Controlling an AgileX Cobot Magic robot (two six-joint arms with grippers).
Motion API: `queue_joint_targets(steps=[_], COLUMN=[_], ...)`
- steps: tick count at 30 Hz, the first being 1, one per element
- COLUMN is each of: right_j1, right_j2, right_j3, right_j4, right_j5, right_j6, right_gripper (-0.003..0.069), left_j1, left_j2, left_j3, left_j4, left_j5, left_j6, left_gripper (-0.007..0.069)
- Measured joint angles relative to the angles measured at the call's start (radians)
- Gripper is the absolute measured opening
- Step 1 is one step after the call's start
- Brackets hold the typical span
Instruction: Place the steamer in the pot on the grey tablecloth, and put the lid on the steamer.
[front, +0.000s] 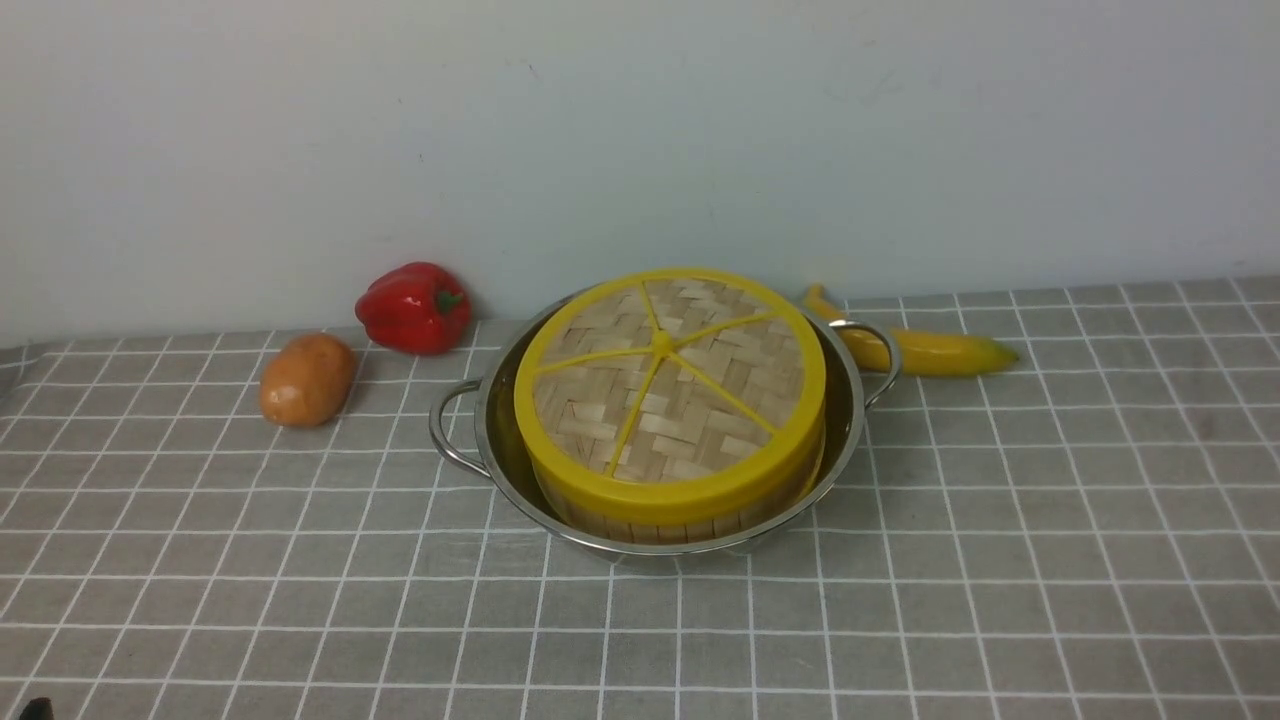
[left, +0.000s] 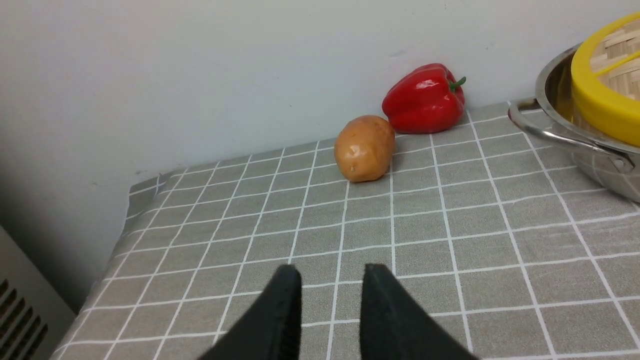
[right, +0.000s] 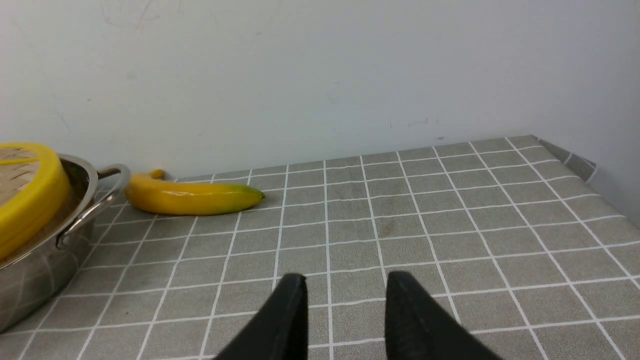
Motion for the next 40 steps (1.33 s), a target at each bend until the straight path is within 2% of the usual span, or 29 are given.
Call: queue_joint_targets(steps=[40], right_j1=[0.0], right_j2=[0.0], right_j3=[0.0], right_j4=[-0.004], right_j5=[0.0], right_j6=[0.001], right_gripper=[0.024], left_j1=[0.0], left_j2=[0.0], left_j3=[0.0], left_j4=[0.0], left_j5=[0.0], left_j6=[0.0], left_gripper=[0.022])
